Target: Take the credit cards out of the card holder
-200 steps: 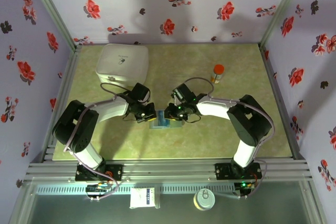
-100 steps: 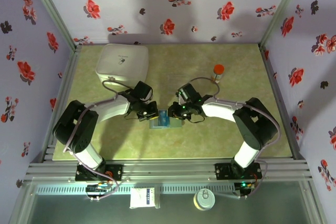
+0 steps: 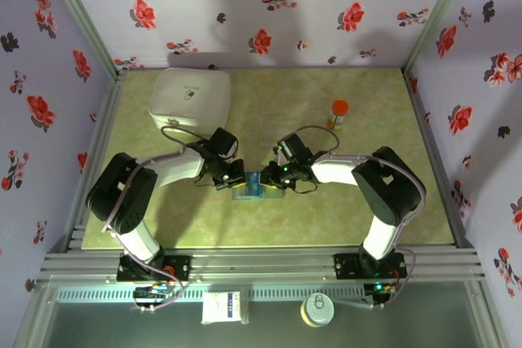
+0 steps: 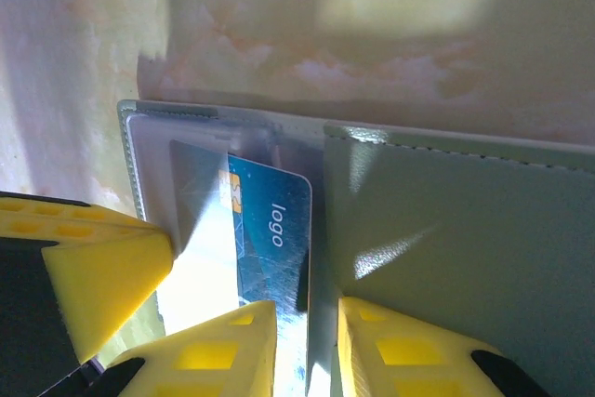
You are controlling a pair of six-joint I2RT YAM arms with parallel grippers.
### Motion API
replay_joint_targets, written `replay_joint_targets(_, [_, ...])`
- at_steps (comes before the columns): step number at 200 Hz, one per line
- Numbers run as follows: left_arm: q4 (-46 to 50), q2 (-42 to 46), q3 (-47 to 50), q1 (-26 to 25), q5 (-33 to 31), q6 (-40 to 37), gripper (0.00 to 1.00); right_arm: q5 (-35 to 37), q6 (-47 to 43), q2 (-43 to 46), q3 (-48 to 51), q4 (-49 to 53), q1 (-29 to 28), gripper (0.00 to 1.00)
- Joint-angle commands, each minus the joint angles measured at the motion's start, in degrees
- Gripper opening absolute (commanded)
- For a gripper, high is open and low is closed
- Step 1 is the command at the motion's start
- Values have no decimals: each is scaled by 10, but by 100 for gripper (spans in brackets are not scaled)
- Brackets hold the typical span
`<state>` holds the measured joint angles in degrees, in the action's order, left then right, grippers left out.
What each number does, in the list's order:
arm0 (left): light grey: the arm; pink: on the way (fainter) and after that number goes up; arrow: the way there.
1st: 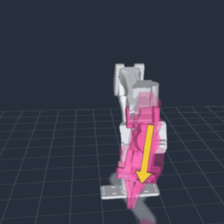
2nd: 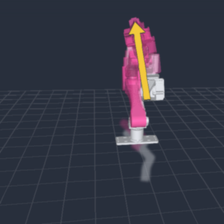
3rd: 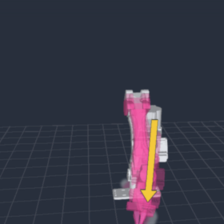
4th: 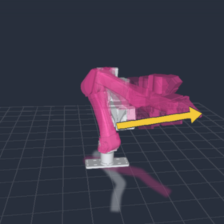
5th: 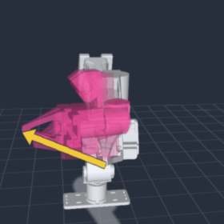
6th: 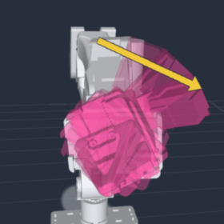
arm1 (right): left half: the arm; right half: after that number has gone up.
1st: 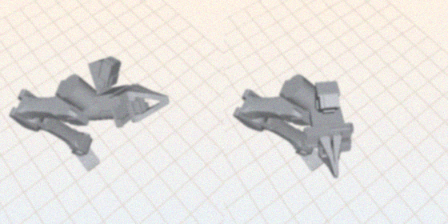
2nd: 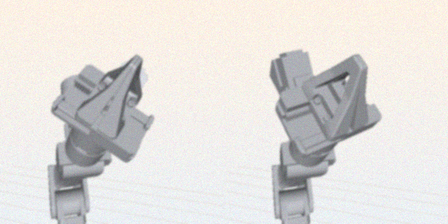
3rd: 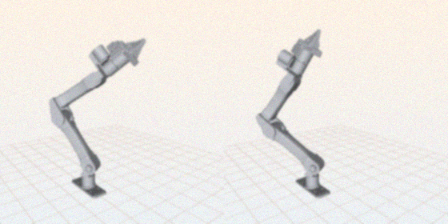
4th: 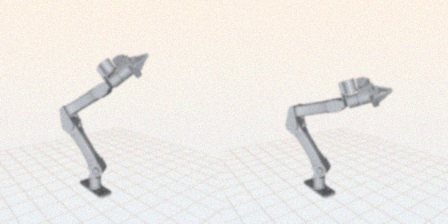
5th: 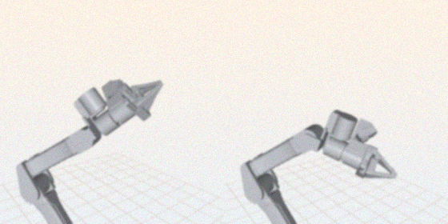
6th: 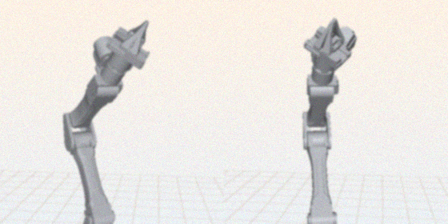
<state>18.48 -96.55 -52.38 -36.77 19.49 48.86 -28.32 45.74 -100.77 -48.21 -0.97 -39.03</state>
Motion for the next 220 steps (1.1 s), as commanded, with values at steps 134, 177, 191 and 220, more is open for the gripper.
replay_joint_targets(134, [30,-22,3,-3,-21,-19,0,-58,24,-29,10,-69,5,13])
replay_joint_targets(177, [29,-20,7,-2,-22,-18,0,-48,20,-11,22,-63,12,10])
replay_joint_targets(191, [28,-18,7,-2,-22,-17,0,-43,14,1,30,-53,16,9])
replay_joint_targets(220, [27,-17,5,-1,-21,-17,0,-33,-6,36,45,-22,28,8])
